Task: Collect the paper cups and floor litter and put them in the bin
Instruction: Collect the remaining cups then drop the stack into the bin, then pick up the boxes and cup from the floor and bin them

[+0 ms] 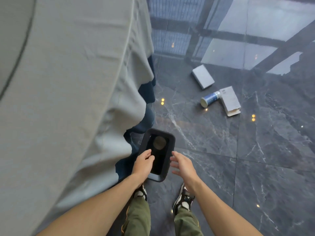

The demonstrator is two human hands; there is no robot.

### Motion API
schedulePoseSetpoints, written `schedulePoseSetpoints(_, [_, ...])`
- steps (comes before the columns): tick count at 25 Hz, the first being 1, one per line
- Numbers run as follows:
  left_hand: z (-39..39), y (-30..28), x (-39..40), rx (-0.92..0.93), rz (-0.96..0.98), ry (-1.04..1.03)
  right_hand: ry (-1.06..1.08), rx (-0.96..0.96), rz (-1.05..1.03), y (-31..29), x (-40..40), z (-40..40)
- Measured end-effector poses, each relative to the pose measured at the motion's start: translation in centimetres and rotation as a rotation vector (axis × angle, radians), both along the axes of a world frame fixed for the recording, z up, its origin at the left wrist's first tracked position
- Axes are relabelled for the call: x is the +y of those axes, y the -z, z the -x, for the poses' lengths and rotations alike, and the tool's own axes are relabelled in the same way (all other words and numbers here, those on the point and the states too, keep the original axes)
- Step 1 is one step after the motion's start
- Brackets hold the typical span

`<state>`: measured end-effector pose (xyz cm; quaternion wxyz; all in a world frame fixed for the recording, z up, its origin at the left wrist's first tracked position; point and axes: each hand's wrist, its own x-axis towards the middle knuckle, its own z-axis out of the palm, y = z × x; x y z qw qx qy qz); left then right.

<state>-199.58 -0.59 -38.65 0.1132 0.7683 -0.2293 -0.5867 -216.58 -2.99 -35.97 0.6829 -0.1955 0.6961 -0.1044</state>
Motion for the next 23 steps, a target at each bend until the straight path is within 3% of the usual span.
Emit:
schedulePoseSetpoints(6, [5.5,-12.9,-4.4,-0.164,0.058,0.411,-0.383,0.184,0.277,-13.1,-4.5,8.6])
schedulePoseSetpoints(12, [12.4,-25.5,-10.0,-0.218,0.201,0.641,-0.548,0.296,0.411,-24.3,-8.4,16.7])
schedulePoseSetpoints(17, [17.3,-29.9,-13.7,-0.234,0.354,0.673,-0.600,0.433,0.469,-28.3,-11.0,21.1])
schedulePoseSetpoints(23, [20.9,-30.1,-18.7,-0.213,0.397,0.670,-0.594,0.552,0.501,-29.0,-15.5,24.7])
